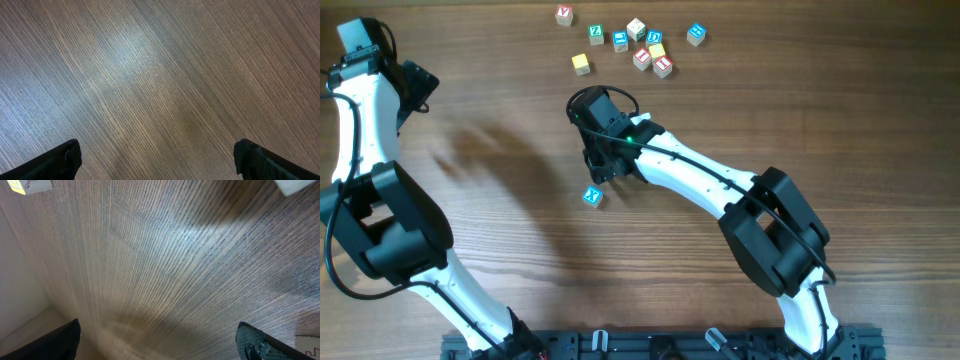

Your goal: Form a circle

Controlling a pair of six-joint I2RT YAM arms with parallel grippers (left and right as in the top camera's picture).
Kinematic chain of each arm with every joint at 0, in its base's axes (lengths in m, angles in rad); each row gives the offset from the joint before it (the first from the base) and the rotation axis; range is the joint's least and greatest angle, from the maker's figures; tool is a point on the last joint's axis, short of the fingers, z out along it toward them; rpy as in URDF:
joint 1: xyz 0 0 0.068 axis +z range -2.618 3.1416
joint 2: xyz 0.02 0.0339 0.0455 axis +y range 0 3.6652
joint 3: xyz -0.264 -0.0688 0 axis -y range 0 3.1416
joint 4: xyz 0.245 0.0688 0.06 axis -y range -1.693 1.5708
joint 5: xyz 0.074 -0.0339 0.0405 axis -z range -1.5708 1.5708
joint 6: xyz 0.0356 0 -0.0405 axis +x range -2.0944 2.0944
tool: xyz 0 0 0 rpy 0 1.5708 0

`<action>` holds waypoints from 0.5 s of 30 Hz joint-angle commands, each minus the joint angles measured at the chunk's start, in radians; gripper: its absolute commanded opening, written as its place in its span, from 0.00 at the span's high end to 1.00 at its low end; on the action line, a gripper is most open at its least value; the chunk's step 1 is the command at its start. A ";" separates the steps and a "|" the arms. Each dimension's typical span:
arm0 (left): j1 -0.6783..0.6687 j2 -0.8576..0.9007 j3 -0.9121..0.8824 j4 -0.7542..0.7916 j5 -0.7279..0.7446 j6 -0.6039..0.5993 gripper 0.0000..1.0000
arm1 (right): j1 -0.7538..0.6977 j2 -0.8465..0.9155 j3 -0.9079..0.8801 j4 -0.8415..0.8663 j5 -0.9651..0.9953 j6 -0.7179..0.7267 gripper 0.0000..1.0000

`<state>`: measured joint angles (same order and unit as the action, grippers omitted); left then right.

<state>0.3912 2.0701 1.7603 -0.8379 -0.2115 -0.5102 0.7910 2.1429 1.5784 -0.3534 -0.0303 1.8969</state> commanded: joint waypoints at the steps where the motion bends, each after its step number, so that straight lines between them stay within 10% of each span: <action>1: 0.004 -0.012 0.011 -0.001 -0.002 0.008 0.00 | 0.000 -0.021 0.014 0.002 -0.008 0.026 0.00; 15: 0.004 -0.012 0.011 -0.001 -0.002 0.008 0.00 | 0.000 -0.021 0.014 0.002 0.094 0.074 0.00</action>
<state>0.3912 2.0701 1.7603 -0.8379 -0.2115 -0.5102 0.7910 2.1429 1.5784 -0.3531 0.0326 1.9430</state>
